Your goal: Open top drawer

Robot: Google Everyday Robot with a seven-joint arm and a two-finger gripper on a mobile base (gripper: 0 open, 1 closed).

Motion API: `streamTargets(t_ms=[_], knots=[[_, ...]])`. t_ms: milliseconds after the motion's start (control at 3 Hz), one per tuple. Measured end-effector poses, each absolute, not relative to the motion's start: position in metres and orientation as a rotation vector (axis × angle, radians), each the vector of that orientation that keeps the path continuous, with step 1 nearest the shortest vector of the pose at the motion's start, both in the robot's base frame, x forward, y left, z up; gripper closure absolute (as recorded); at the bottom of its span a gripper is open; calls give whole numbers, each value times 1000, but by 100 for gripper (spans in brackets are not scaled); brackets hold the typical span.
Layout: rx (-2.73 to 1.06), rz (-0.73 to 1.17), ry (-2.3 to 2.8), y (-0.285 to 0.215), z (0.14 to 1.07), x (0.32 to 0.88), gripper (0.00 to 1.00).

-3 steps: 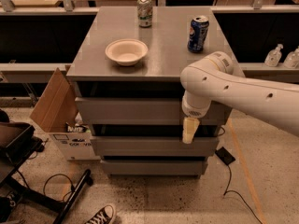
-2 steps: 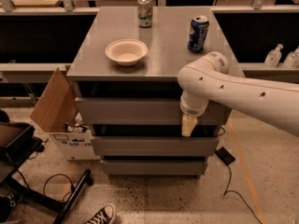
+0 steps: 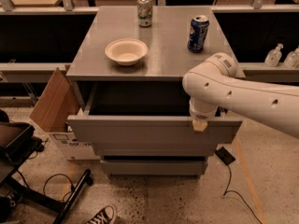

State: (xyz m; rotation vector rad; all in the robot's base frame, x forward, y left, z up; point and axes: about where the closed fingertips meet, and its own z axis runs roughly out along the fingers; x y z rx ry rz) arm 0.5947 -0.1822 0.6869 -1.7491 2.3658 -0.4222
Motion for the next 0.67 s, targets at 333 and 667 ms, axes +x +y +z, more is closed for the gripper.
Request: streamTargets(t_ms=[333,667], knots=[[-1749,-422,2366,-182,687,595,100],[-1749,-422,2366,-182,687,595,100]])
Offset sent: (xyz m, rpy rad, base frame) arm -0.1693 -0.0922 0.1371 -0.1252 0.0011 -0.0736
